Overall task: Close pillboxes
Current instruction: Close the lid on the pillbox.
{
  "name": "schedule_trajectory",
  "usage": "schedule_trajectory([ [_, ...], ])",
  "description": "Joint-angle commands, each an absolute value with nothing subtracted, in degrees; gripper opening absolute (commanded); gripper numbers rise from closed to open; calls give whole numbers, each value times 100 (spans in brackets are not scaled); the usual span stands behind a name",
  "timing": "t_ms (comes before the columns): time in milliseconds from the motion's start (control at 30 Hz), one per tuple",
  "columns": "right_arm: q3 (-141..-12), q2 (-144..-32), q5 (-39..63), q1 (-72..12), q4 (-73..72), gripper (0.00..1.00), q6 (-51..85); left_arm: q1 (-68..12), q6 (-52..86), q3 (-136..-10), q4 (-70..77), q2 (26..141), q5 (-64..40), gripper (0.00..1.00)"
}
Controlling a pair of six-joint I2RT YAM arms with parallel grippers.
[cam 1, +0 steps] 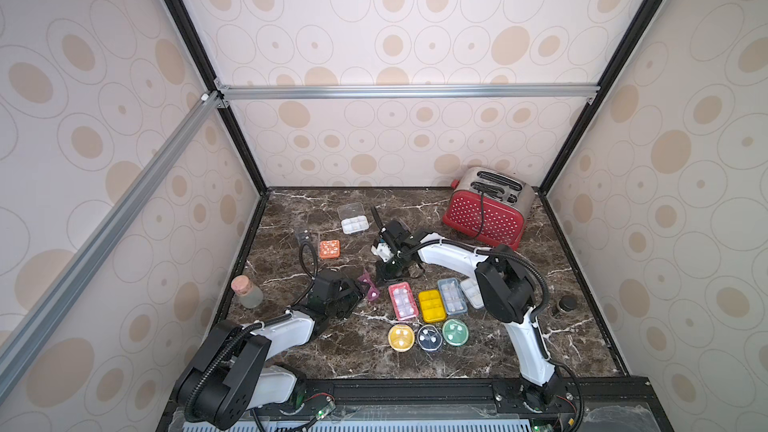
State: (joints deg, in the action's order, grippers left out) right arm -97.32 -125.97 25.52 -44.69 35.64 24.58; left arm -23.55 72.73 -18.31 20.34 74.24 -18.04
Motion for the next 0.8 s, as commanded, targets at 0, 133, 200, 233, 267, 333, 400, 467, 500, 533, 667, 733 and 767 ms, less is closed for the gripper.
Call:
schedule_trajectory([
  [0, -9652, -12432, 2549, -4508, 3641, 21, 2443, -2391, 7416, -1841, 2204, 7254, -1821, 61],
  [133, -9585, -12293, 2542, -4508, 3616, 21, 2461, -2385, 7130, -1936, 1257, 6753, -1695, 59],
  [200, -9555, -12224, 2547, -4509, 3613, 22, 2460, -2391, 6979, -1986, 802, 6480, -1626, 59],
  [233, -9524, -12181, 2576, -4509, 3597, 24, 2456, -2390, 6924, -2003, 639, 6342, -1588, 59],
  [267, -9509, -12149, 2614, -4513, 3584, 27, 2444, -2385, 6894, -2000, 582, 6229, -1584, 60],
  [333, -9483, -12113, 2648, -4525, 3577, 30, 2422, -2387, 6876, -2007, 633, 6144, -1662, 65],
  [400, -9475, -12088, 2637, -4544, 3586, 33, 2401, -2390, 6847, -2060, 769, 6252, -1817, 74],
  [467, -9481, -12085, 2637, -4574, 3596, 35, 2384, -2386, 6778, -2151, 919, 6517, -1964, 83],
  [500, -9483, -12085, 2639, -4577, 3608, 35, 2382, -2386, 6789, -2160, 1045, 6648, -2030, 85],
  [533, -9481, -12089, 2637, -4586, 3605, 35, 2382, -2391, 6811, -2166, 1201, 6789, -2086, 86],
  [667, -9553, -12153, 2641, -4642, 3722, 35, 2326, -2390, 6811, -2265, 1421, 7172, -2119, 82],
  [733, -9554, -12185, 2638, -4655, 3735, 35, 2312, -2391, 6793, -2307, 1431, 7263, -2118, 77],
  [767, -9569, -12214, 2662, -4651, 3752, 34, 2304, -2389, 6794, -2320, 1424, 7290, -2118, 74],
])
